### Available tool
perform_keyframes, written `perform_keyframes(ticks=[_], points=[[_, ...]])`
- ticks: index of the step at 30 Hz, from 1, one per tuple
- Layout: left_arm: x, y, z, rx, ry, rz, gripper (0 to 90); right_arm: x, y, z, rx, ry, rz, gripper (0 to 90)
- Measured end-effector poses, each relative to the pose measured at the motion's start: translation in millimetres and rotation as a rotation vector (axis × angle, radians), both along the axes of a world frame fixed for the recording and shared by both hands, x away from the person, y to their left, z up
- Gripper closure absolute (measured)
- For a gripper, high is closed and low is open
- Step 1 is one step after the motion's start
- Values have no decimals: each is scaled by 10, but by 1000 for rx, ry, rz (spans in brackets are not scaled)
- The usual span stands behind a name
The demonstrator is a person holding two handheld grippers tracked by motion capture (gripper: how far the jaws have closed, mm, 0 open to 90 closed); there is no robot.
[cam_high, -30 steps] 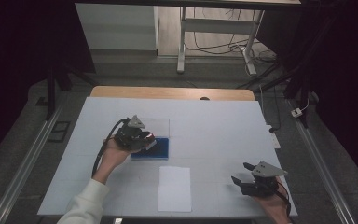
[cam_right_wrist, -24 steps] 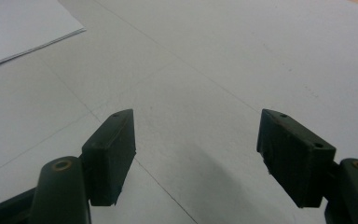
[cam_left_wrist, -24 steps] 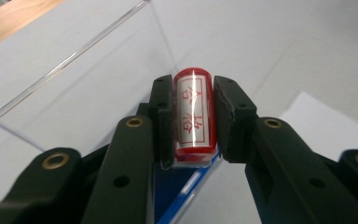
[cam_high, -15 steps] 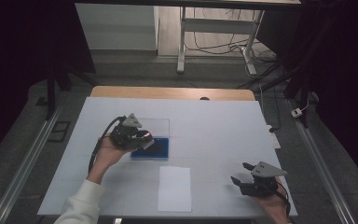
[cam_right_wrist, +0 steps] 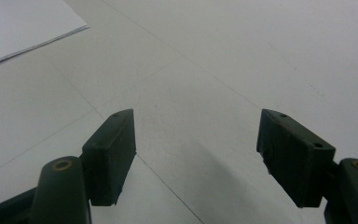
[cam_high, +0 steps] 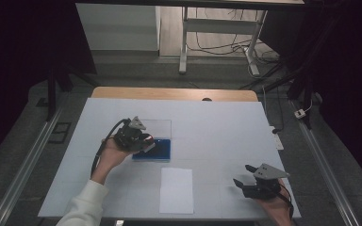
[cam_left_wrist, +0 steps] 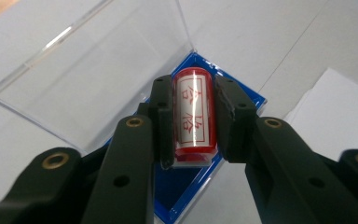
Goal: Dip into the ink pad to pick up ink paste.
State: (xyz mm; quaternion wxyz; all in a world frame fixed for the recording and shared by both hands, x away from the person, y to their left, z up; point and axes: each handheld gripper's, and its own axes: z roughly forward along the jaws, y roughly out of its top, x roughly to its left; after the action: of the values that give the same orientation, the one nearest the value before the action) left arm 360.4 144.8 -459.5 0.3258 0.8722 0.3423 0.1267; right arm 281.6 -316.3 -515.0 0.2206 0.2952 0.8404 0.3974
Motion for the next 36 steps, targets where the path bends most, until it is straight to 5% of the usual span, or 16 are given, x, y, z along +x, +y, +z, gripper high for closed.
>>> perform_keyframes(ticks=[36], points=[[115,-55,-243,60,54,20,702,0,11,-30,-15,19,11,278]])
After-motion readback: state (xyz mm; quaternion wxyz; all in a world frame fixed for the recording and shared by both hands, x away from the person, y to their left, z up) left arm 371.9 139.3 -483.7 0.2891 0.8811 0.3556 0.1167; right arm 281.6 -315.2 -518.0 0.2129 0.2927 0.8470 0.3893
